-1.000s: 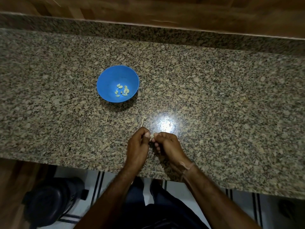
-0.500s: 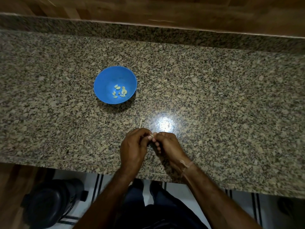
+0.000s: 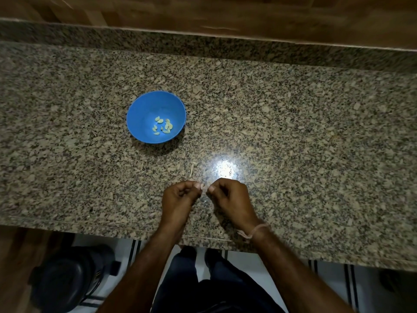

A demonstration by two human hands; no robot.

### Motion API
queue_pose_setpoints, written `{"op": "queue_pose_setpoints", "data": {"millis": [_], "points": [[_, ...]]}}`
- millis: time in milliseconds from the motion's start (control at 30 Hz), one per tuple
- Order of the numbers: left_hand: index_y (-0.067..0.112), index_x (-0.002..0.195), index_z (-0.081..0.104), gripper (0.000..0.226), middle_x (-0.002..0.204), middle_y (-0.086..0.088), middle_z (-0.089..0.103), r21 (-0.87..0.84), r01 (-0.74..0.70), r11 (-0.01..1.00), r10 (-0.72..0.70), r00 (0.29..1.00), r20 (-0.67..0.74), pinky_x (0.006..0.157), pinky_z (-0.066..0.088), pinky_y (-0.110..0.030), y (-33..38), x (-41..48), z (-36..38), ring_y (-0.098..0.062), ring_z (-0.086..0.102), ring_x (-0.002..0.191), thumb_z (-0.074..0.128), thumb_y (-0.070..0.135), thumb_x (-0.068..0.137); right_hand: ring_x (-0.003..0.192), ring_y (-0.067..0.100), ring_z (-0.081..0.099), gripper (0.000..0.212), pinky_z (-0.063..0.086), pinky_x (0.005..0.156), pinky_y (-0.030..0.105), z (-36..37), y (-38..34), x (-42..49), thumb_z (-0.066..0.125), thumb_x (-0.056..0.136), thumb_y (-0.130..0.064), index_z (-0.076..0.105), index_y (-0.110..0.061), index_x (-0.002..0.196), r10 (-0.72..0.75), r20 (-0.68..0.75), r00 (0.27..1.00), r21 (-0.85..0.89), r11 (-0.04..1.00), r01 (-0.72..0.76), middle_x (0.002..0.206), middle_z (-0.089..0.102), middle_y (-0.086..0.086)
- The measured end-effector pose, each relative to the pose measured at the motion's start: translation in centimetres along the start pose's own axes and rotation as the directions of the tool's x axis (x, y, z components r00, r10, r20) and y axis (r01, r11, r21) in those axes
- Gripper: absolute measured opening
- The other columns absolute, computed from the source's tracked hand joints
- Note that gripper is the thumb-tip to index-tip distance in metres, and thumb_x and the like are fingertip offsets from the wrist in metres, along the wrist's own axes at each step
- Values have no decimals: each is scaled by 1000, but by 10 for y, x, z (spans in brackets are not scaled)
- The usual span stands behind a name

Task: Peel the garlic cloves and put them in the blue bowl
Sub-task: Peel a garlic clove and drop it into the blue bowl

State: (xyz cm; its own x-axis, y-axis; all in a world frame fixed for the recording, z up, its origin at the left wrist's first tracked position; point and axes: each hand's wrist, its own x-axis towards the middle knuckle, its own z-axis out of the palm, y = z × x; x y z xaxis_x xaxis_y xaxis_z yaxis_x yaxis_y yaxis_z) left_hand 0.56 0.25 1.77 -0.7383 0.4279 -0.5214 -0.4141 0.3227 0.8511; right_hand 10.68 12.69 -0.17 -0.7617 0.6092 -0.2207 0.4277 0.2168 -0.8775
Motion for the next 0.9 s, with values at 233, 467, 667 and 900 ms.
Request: {"op": "queue_pose_setpoints", "data": {"millis": [233,467,667,900], "points": [[15,90,80,10,83,-4,78,151,-113,982,118,993,-23,77,60,-37,-4,2,1,-20,74,83,75,23,94,102,11,72,24,59,89,32,2,-1,-5,74,96,-20,76,-17,120,-45,-43,998,37,998,46,111,76,-4],[11,85,80,13,79,-6,77,113,-65,991,60,997,39,70,57,-31,-5,3,2,-18,71,75,72,15,95,84,19,75,1,63,80,45,2,-11,-6,79,92,-14,78,-14,91,24,-25,999,282,959,-16,84,78,-1],[11,84,74,16,67,1,69,-93,412,906,-408,911,65,44,32,-18,8,2,7,-7,56,54,70,22,94,80,18,73,12,62,75,47,7,-15,-11,73,92,-5,75,-15,85,25,-101,995,271,962,4,79,75,-3],[21,88,77,11,78,7,75,414,-214,885,256,966,-47,69,58,-29,-4,-3,11,-11,72,75,72,26,96,73,23,69,10,59,71,41,13,-11,-6,72,97,-9,75,-5,88,283,8,959,487,837,-250,79,74,15]]}}
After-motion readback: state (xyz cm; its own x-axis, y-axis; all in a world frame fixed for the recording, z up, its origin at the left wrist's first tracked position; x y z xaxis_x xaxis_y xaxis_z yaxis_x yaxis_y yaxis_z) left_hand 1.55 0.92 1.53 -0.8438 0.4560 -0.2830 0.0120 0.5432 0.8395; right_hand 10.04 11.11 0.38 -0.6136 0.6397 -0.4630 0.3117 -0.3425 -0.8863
